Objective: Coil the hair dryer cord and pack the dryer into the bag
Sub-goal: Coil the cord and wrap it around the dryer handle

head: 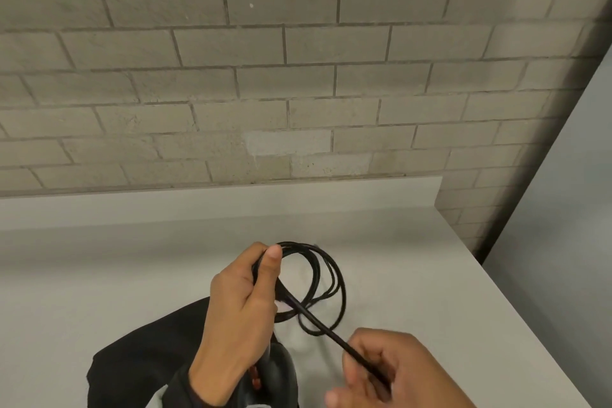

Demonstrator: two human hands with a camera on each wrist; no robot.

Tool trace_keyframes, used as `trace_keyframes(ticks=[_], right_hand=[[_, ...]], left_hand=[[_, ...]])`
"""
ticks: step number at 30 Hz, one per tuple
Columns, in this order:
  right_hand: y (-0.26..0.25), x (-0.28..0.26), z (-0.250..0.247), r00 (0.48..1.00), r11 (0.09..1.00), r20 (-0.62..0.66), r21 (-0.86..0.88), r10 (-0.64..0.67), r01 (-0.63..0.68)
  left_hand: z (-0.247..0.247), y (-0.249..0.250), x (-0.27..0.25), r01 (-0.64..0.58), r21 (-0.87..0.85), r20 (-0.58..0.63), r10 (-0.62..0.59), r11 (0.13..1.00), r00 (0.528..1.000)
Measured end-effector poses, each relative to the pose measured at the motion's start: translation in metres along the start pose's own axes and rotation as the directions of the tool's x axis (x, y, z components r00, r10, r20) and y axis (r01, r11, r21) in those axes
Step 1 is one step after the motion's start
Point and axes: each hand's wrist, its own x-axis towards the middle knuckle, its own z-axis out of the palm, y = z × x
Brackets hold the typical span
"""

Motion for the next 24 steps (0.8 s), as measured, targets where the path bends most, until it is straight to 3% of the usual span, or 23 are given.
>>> trace_keyframes(ticks=[2, 3, 4, 6, 7, 8, 9, 10, 11, 13, 15, 17, 18, 19, 20, 21, 22, 24], right_hand=[[0.012, -0.005, -0.002, 0.979, 0.967, -0.104, -0.204, -0.176, 0.152], [0.020, -0.009, -0.002, 0.965, 0.973, -0.159, -0.137, -0.207, 0.186], [0.024, -0.012, -0.001, 0.962, 0.979, -0.202, 0.042, -0.185, 0.198], [0.034, -0.016, 0.002, 0.938, 0.859, -0.345, 0.468, -0.040, 0.209], [0.038, -0.017, 0.002, 0.914, 0.769, -0.403, 0.600, 0.052, 0.221], [0.038, -0.021, 0.002, 0.889, 0.734, -0.434, 0.650, 0.146, 0.197], [0.035, -0.025, -0.002, 0.874, 0.781, -0.444, 0.609, 0.195, 0.135], [0.038, -0.028, -0.013, 0.898, 0.857, -0.413, 0.508, 0.155, 0.086], [0.049, -0.027, -0.028, 0.930, 0.922, -0.340, 0.388, 0.143, 0.000], [0.064, -0.003, -0.044, 0.978, 0.939, -0.151, 0.331, 0.146, -0.089], [0.103, 0.003, -0.040, 0.960, 0.958, -0.171, 0.225, 0.220, -0.180], [0.128, 0.008, -0.063, 0.902, 0.914, -0.262, 0.314, 0.342, -0.256], [0.124, 0.006, -0.071, 0.903, 0.920, -0.293, 0.328, 0.316, -0.215], [0.115, -0.002, -0.074, 0.949, 0.936, -0.273, 0.349, 0.156, -0.053], [0.104, -0.027, -0.070, 0.934, 0.909, -0.356, 0.377, -0.033, 0.176], [0.099, -0.039, -0.070, 0.894, 0.777, -0.447, 0.553, -0.030, 0.302], [0.083, -0.034, -0.061, 0.883, 0.660, -0.467, 0.676, 0.040, 0.327], [0.076, -0.028, -0.058, 0.929, 0.618, -0.366, 0.744, 0.059, 0.254]], left_hand=[[-0.007, -0.002, 0.006, 0.024, -0.011, -0.049, -0.025, 1.000, 0.998], [-0.012, -0.004, 0.009, 0.045, -0.046, -0.073, -0.048, 0.998, 0.996], [-0.017, -0.005, 0.011, 0.063, -0.085, -0.084, -0.070, 0.994, 0.994], [-0.023, -0.006, 0.011, 0.083, -0.121, -0.074, -0.092, 0.989, 0.993], [-0.024, -0.006, 0.010, 0.087, -0.128, -0.063, -0.096, 0.988, 0.993], [-0.025, -0.005, 0.009, 0.091, -0.141, -0.057, -0.100, 0.986, 0.993], [-0.026, -0.005, 0.008, 0.094, -0.155, -0.052, -0.104, 0.983, 0.993], [-0.028, -0.006, 0.008, 0.097, -0.159, -0.050, -0.106, 0.982, 0.993], [-0.029, -0.007, 0.007, 0.097, -0.150, -0.048, -0.105, 0.984, 0.993], [-0.032, -0.009, 0.007, 0.080, -0.121, -0.037, -0.085, 0.989, 0.996], [-0.035, -0.010, 0.006, 0.062, -0.099, -0.014, -0.063, 0.993, 0.998], [-0.038, -0.010, 0.007, 0.060, -0.106, -0.004, -0.060, 0.993, 0.998], [-0.039, -0.011, 0.008, 0.066, -0.115, -0.004, -0.067, 0.991, 0.998], [-0.041, -0.012, 0.009, 0.074, -0.123, 0.001, -0.074, 0.990, 0.997], [-0.042, -0.012, 0.010, 0.078, -0.123, 0.004, -0.078, 0.989, 0.997], [-0.042, -0.013, 0.011, 0.070, -0.117, 0.010, -0.069, 0.991, 0.998], [-0.041, -0.014, 0.011, 0.060, -0.108, 0.019, -0.059, 0.992, 0.998], [-0.040, -0.014, 0.013, 0.052, -0.107, 0.018, -0.050, 0.993, 0.999]])
